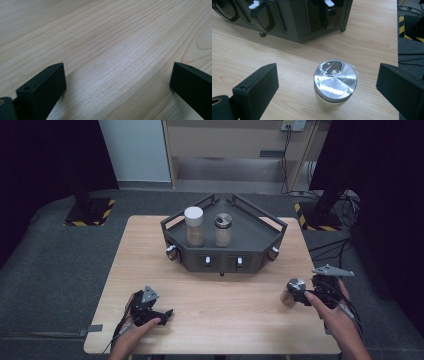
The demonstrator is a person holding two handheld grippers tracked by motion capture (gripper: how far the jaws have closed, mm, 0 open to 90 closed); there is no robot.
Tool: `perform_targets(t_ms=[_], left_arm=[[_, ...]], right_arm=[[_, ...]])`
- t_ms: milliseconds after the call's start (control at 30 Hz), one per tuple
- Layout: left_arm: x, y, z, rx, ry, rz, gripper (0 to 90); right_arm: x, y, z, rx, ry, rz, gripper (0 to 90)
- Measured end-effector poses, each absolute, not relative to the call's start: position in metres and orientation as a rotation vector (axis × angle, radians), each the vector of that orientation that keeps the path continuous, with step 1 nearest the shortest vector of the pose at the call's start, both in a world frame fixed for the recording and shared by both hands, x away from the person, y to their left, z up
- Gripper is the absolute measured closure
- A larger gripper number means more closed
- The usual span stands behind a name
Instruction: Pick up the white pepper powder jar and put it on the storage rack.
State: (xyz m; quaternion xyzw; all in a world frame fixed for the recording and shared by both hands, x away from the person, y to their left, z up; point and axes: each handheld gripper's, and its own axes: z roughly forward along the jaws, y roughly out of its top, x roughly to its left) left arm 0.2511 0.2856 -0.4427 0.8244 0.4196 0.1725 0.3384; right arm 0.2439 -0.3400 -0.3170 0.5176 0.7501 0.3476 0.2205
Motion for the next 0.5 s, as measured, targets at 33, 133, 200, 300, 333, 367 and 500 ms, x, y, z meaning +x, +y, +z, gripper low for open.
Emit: perform_targets(t_ms=[33,133,200,300,333,367,500], left_arm=[[0.251,0.286,-0.443,2.147,1.093,0.45,0.0],[0.251,0.286,-0.443,2.147,1.093,0.449,0.0],[0.251,0.286,-0.443,2.146,1.093,0.45,0.0],[0.251,0.286,-0.443,2.146,1.094,0.449,0.0],[0.251,0.286,-0.443,2.146,1.094,0.449,0.0],[0.251,0.286,-0.443,2.146,1.094,0.449,0.0],[0.251,0.286,-0.443,2.146,1.094,0.45,0.0]], right_arm=[[0.244,-0.34,-0.318,1.433,2.074,0.961,4.2],[0.242,-0.342,-0.32,1.434,2.079,0.957,4.2],[0.241,-0.343,-0.322,1.44,2.08,0.953,4.2],[0.239,-0.344,-0.324,1.445,2.081,0.949,4.2],[0.239,-0.345,-0.325,1.447,2.081,0.946,4.2],[0.238,-0.346,-0.325,1.449,2.08,0.946,4.2],[0.236,-0.347,-0.328,1.459,2.078,0.948,4.2]])
